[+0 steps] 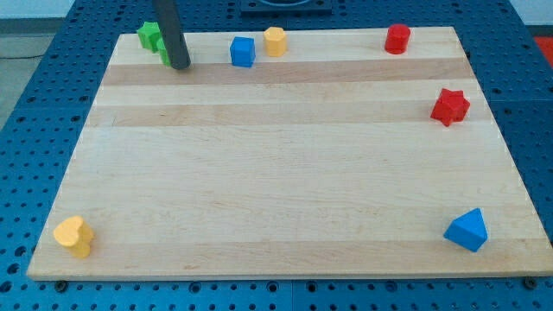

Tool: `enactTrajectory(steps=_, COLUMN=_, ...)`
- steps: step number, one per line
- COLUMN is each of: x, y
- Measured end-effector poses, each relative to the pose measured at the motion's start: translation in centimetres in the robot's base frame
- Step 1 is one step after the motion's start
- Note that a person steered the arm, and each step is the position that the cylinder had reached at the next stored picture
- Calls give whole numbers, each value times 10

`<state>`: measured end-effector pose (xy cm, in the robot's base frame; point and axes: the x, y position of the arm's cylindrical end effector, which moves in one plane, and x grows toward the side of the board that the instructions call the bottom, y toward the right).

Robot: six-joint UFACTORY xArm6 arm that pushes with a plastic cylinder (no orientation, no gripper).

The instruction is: Move the red star towards the left

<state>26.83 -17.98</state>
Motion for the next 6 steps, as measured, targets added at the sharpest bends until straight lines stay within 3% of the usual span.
enactTrajectory(steps=2, x=-20, y=-7)
enactTrajectory(steps=3, x=-1, y=14)
enactTrajectory(steps=4, x=45, y=70)
enactTrajectory(steps=6, x=70, y=252)
